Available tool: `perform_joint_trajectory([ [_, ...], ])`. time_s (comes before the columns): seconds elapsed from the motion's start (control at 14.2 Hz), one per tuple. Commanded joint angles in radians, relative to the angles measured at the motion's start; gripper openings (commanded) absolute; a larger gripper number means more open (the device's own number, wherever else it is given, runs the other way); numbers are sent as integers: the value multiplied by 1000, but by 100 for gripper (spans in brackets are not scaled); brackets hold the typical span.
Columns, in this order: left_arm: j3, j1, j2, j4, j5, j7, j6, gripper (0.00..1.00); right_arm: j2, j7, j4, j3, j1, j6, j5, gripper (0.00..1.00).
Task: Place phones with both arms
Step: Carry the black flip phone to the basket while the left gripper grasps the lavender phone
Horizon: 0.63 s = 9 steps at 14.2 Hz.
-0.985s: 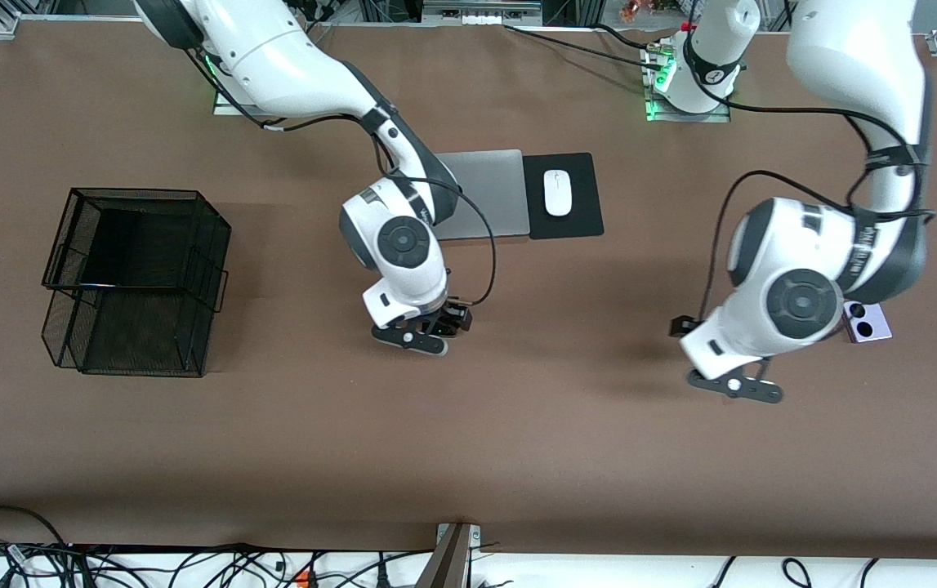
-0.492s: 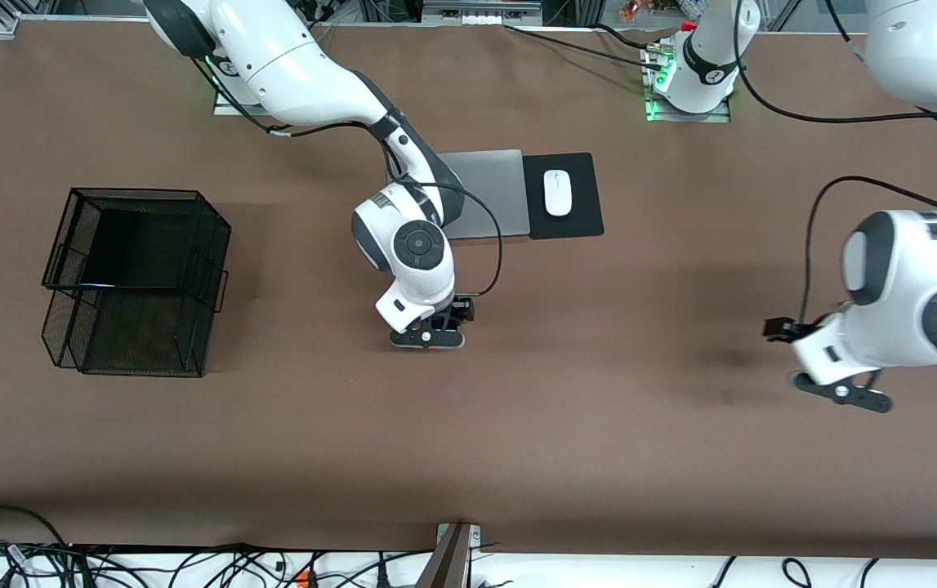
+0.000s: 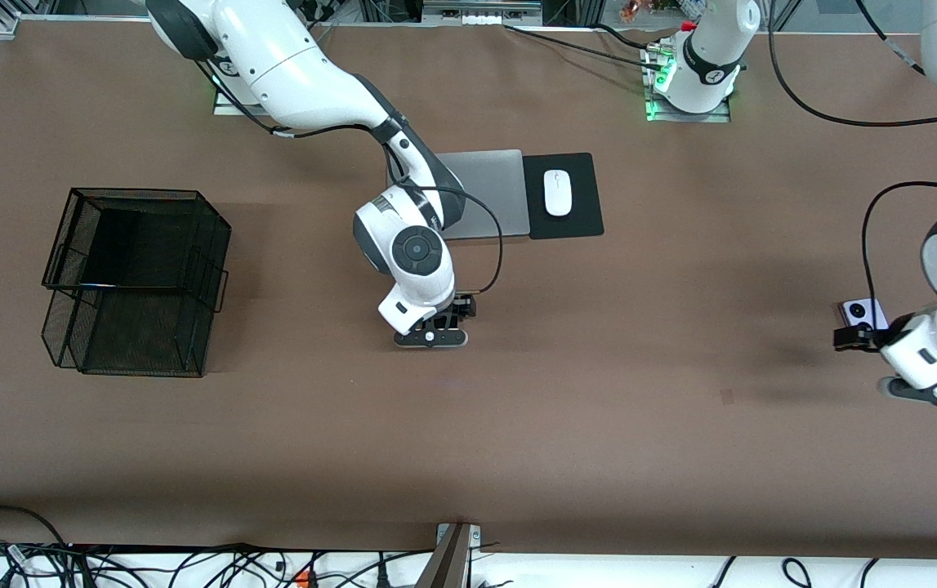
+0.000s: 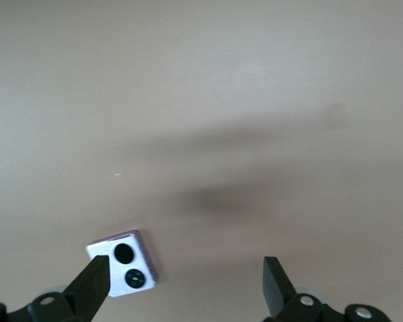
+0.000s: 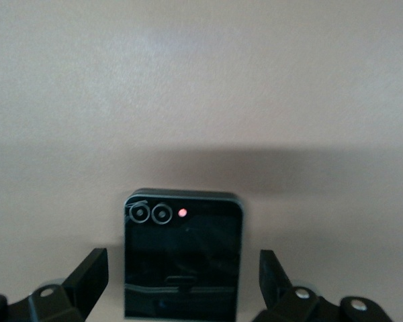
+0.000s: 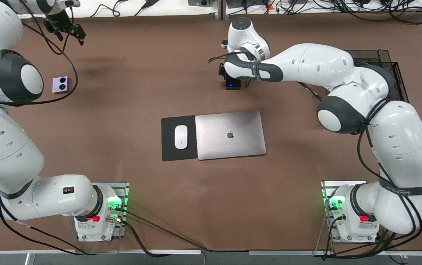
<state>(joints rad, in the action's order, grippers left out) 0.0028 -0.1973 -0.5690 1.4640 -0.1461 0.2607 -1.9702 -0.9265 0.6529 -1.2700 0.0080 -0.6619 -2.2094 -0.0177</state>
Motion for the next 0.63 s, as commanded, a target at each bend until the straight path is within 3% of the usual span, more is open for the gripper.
perform_joint_trajectory([
  [0.0, -13, -53, 24, 79, -9, -18, -79, 100, -2, 13, -11, 0, -5, -21, -27, 99],
  [0.56, -20, -102, 15, 125, -6, -31, -108, 100, -6, 5, -46, -2, -13, -75, -16, 99],
])
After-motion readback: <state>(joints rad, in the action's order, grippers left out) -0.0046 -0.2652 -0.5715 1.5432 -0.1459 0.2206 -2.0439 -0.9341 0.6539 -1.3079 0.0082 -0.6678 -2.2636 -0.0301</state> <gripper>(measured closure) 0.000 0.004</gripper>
